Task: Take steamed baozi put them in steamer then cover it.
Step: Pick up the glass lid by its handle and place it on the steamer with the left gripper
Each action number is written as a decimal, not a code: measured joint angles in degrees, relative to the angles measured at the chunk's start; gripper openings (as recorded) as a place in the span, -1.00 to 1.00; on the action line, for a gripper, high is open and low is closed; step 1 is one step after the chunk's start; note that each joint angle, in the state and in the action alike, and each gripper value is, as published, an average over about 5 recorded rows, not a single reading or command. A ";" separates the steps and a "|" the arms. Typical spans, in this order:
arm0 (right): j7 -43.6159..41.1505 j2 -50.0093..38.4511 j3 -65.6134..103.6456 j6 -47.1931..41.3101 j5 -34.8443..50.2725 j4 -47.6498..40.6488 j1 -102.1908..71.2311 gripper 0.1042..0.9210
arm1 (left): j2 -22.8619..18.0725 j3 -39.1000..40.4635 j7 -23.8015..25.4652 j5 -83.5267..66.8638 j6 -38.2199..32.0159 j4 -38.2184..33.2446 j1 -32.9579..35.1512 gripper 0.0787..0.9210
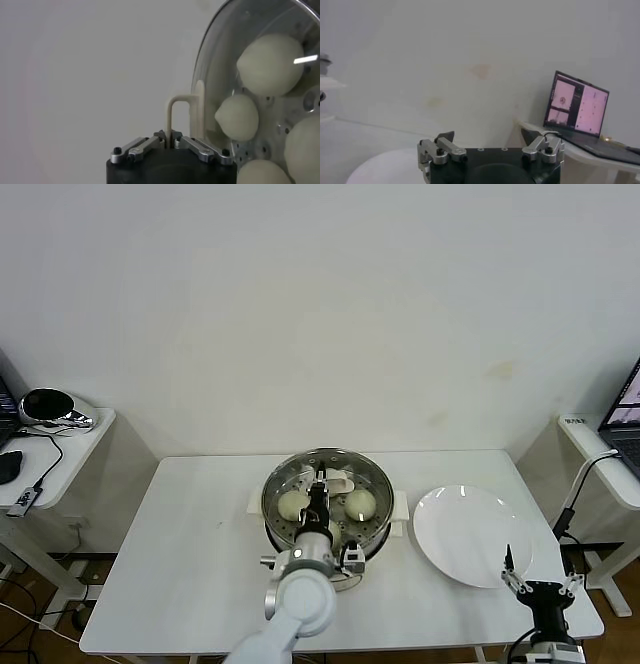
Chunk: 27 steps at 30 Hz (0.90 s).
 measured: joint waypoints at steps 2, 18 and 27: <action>-0.01 0.00 -0.08 0.03 0.00 -0.05 0.03 0.76 | -0.27 0.04 -0.12 0.20 -0.02 0.08 0.10 -0.87; -0.10 -0.26 -0.45 0.25 0.16 -0.16 -0.08 0.76 | -0.14 -0.79 -2.02 0.81 -1.17 -1.29 2.27 -0.36; -0.23 -0.85 -0.67 0.33 0.48 -0.81 0.14 0.76 | 3.83 -3.01 -6.09 -6.03 -4.42 -10.41 8.55 0.25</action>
